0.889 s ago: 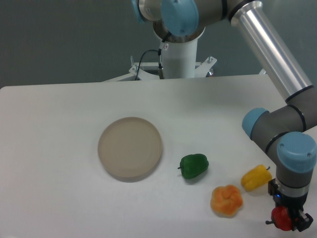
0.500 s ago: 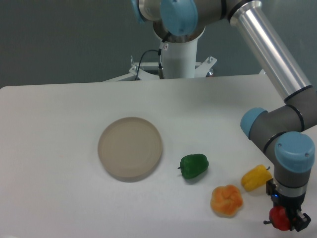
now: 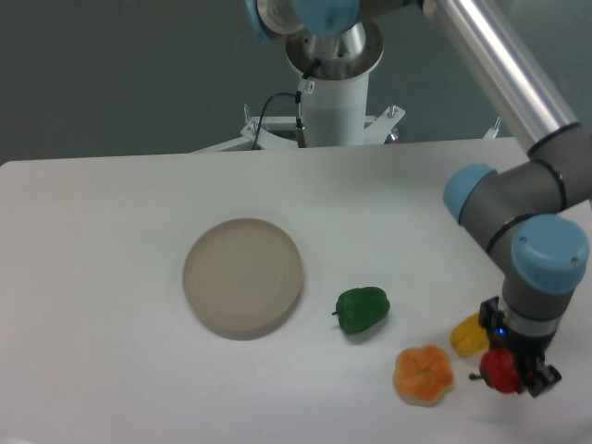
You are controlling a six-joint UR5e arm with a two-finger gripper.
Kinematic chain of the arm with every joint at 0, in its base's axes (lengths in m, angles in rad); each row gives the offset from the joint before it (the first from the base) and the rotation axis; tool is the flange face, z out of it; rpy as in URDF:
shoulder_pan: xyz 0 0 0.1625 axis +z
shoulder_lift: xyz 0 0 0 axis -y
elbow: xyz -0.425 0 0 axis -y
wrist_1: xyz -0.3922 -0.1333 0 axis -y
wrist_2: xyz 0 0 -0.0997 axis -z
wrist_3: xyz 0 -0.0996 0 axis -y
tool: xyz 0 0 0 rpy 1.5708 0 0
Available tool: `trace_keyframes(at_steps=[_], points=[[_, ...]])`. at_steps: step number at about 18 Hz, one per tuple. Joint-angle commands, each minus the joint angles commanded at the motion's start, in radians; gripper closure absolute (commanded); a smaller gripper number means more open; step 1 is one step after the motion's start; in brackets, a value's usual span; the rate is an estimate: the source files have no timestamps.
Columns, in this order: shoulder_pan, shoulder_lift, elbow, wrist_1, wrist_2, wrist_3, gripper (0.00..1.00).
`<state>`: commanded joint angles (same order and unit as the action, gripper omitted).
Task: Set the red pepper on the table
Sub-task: 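Lift the held red pepper upward with the gripper, then carry the red pepper away from the yellow pepper across the table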
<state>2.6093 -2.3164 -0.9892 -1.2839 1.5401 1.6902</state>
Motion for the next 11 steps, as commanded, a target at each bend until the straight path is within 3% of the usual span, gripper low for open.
trace_keyframes(at_steps=[3, 4, 8, 11], points=[[0.052, 0.038, -0.064, -0.012, -0.002, 0.104, 0.64], [0.075, 0.045, -0.092, -0.011, -0.008, 0.199, 0.64], [0.167, 0.055, -0.112, -0.051, -0.064, 0.371, 0.64], [0.202, 0.077, -0.173, -0.046, -0.063, 0.479, 0.64]])
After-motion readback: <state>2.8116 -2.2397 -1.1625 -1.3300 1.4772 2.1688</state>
